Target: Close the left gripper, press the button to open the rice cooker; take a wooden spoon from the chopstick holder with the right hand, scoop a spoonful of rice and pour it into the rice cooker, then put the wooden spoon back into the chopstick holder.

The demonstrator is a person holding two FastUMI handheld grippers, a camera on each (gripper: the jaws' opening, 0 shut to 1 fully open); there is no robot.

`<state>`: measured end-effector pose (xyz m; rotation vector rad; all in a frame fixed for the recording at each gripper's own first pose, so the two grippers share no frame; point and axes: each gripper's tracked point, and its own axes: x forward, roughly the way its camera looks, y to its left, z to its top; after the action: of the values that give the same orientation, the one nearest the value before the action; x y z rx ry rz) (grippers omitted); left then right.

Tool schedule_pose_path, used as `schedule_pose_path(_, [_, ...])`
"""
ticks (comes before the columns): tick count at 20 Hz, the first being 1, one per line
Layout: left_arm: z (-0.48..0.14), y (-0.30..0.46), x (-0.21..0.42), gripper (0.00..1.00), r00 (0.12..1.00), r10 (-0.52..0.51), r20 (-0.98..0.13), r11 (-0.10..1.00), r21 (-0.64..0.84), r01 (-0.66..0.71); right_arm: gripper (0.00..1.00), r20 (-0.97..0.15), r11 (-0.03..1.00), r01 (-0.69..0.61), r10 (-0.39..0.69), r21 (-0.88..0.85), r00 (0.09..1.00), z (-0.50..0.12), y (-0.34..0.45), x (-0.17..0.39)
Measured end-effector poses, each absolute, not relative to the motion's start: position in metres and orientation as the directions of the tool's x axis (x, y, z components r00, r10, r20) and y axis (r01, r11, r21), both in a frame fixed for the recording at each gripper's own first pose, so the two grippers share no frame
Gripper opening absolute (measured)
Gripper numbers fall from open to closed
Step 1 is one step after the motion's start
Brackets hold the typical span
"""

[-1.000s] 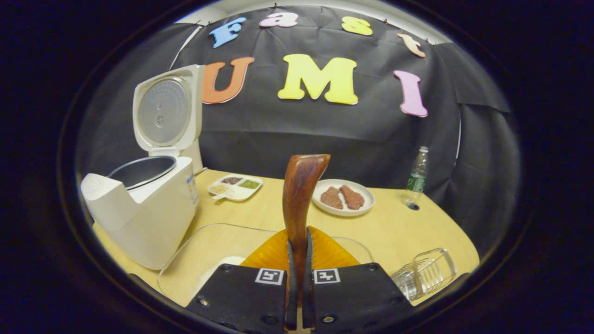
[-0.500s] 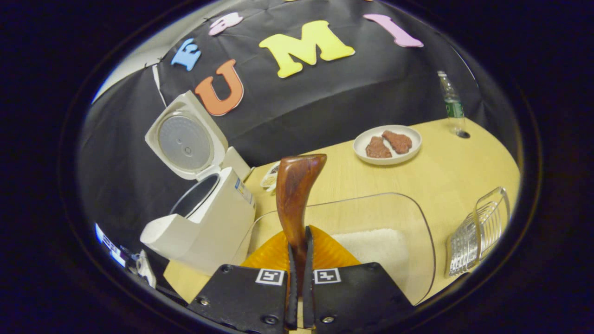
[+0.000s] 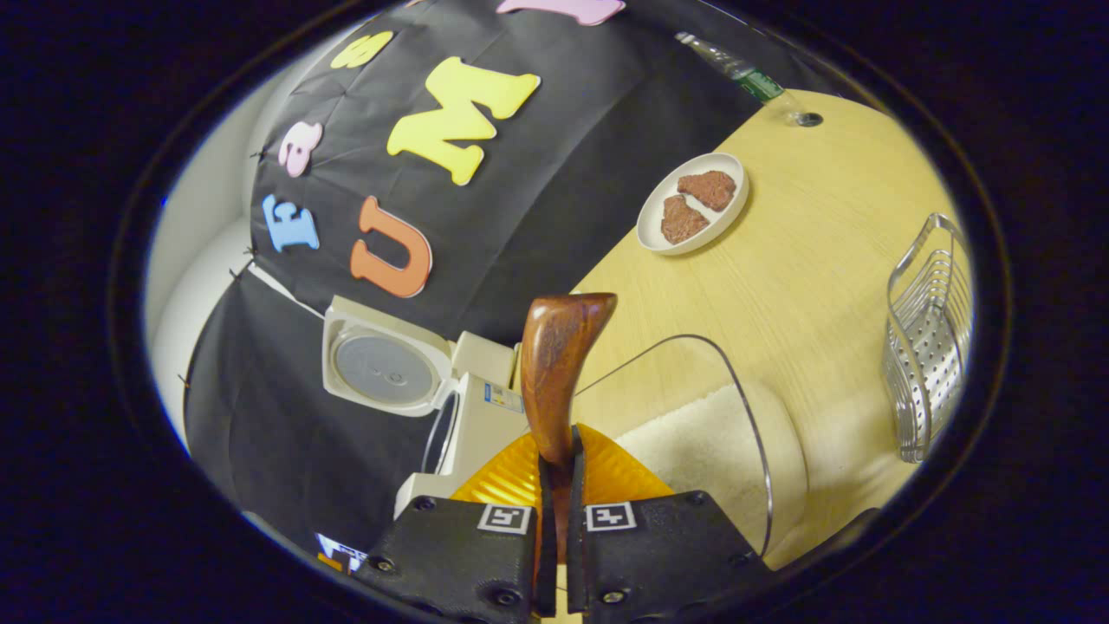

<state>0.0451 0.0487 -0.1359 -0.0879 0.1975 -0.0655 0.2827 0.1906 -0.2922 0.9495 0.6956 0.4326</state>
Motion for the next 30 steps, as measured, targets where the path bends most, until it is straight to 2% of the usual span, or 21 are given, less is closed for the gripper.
schedule_pose_path(4, [-0.141,0.05,0.049,0.94,0.976,-0.07,-0.207,0.994,-0.098,0.051,0.09,-0.203,0.393,-0.09,0.642,0.915,0.74,-0.257,0.176,0.28])
schedule_pose_path(9, [-0.142,0.053,0.047,0.94,0.976,-0.057,-0.211,0.996,-0.081,0.04,0.09,0.03,0.048,-0.091,0.711,0.995,0.703,-0.201,0.179,0.264])
schedule_pose_path(11, [-0.14,0.055,0.047,0.94,0.978,-0.051,-0.201,0.996,-0.076,0.036,0.09,0.076,-0.056,-0.051,0.755,0.997,0.652,-0.188,0.194,0.249])
schedule_pose_path(20, [-0.135,0.068,0.029,0.94,0.985,-0.048,-0.166,0.998,-0.049,0.04,0.09,-0.028,0.116,-0.097,0.769,0.988,0.639,-0.17,0.243,0.26])
schedule_pose_path(30, [-0.122,0.081,0.014,0.93,0.99,-0.005,-0.144,1.0,-0.02,0.002,0.09,-0.079,0.252,-0.181,0.762,0.951,0.643,-0.134,0.32,0.328])
